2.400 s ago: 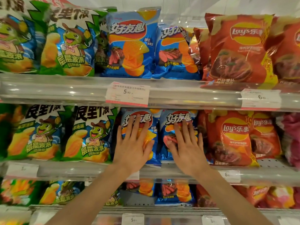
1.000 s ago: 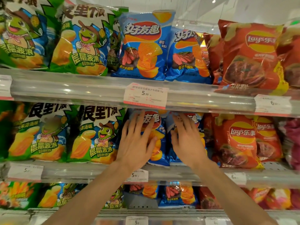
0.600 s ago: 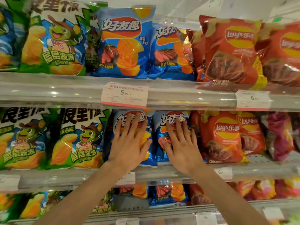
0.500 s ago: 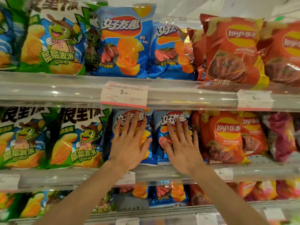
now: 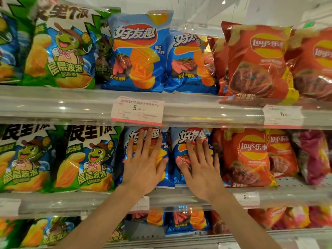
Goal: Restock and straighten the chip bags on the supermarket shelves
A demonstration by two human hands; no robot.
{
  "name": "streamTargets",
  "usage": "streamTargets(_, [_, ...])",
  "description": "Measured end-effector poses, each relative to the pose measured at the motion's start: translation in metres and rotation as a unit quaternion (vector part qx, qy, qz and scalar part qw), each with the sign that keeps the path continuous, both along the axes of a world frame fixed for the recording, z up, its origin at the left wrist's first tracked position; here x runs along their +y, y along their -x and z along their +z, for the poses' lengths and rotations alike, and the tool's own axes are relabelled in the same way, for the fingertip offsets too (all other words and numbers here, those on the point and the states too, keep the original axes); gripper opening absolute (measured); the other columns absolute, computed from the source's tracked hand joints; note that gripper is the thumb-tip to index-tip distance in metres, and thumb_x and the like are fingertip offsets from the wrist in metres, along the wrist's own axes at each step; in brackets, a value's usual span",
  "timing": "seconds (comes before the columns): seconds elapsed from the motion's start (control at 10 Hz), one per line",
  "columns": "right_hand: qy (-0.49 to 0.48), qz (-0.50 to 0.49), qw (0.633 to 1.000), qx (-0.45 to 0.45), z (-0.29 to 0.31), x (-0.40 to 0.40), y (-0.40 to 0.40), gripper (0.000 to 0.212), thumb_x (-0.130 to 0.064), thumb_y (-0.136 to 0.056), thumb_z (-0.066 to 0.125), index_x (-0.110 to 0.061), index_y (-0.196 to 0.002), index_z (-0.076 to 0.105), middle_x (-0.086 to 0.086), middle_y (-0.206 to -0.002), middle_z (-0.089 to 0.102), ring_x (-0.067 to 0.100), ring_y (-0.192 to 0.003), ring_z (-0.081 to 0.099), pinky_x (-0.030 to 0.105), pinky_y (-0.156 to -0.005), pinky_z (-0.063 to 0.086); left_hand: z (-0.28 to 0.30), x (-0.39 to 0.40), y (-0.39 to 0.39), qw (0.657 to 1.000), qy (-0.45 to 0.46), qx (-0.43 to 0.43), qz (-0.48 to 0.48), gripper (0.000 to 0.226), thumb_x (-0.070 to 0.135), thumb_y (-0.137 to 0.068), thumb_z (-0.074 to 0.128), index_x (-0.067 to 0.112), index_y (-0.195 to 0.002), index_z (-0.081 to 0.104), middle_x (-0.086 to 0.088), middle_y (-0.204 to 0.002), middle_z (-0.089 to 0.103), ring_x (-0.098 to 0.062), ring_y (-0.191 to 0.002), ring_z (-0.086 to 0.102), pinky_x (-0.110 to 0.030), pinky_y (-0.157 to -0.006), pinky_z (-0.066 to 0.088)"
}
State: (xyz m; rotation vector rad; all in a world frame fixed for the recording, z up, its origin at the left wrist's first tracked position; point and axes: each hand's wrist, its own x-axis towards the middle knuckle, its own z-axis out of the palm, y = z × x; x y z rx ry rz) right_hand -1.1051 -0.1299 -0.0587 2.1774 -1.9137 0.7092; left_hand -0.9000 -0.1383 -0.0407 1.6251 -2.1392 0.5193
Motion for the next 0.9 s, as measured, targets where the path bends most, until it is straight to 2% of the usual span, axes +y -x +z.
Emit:
streamTargets(0.2, [0.024,0.002,1.000,-0.006,-0.001,0.002,-0.001,0.074,-0.074,-0.096,0.003,-0.038,-0.159,-0.006,-0.006,-0.168,-0.015,0.018,-0.154,-0.018,0.057,-0.123,0.001,-0.001,0.000,0.000,1.000,0.015,0.018,-0.011,0.070,0.056,-0.100,0.025,0.020,-0.160,0.026,-0.013,-0.169,0.013,-0.035,-0.156,0.011,-0.060,-0.123,0.013])
streamTargets(0.4, [0.031,-0.007,0.999,-0.004,0.004,0.007,-0.002,0.076,-0.072,-0.098,0.010,-0.031,-0.161,0.001,-0.002,-0.170,-0.006,0.019,-0.155,-0.013,0.056,-0.123,-0.002,0.003,0.007,-0.001,0.999,0.023,0.031,0.000,0.071,0.059,-0.099,0.027,0.021,-0.159,0.028,-0.015,-0.168,0.020,-0.034,-0.155,0.016,-0.058,-0.123,0.015])
streamTargets(0.6, [0.063,-0.014,0.997,-0.050,0.022,0.031,-0.010,0.073,-0.066,-0.101,0.027,-0.024,-0.160,0.016,0.004,-0.169,0.013,0.022,-0.155,0.006,0.050,-0.125,0.003,0.020,0.034,-0.003,0.992,0.069,0.102,-0.011,0.068,0.054,-0.099,0.038,0.020,-0.157,0.034,-0.015,-0.165,0.028,-0.035,-0.153,0.023,-0.056,-0.123,0.019])
streamTargets(0.7, [0.088,-0.005,0.991,-0.097,0.038,0.049,-0.019,0.070,-0.060,-0.101,0.030,-0.021,-0.158,0.023,0.007,-0.166,0.023,0.025,-0.153,0.016,0.048,-0.124,0.010,0.031,0.053,-0.007,0.986,0.092,0.141,-0.018,0.068,0.053,-0.099,0.038,0.019,-0.157,0.034,-0.015,-0.163,0.030,-0.035,-0.151,0.026,-0.055,-0.122,0.023])
streamTargets(0.9, [0.111,-0.008,0.979,-0.172,0.059,0.083,-0.036,0.073,-0.060,-0.098,0.026,-0.019,-0.158,0.025,0.010,-0.163,0.028,0.026,-0.150,0.023,0.049,-0.122,0.018,0.039,0.087,-0.022,0.970,0.145,0.191,-0.030,0.065,0.052,-0.100,0.043,0.017,-0.154,0.037,-0.015,-0.160,0.036,-0.035,-0.146,0.035,-0.056,-0.113,0.035])
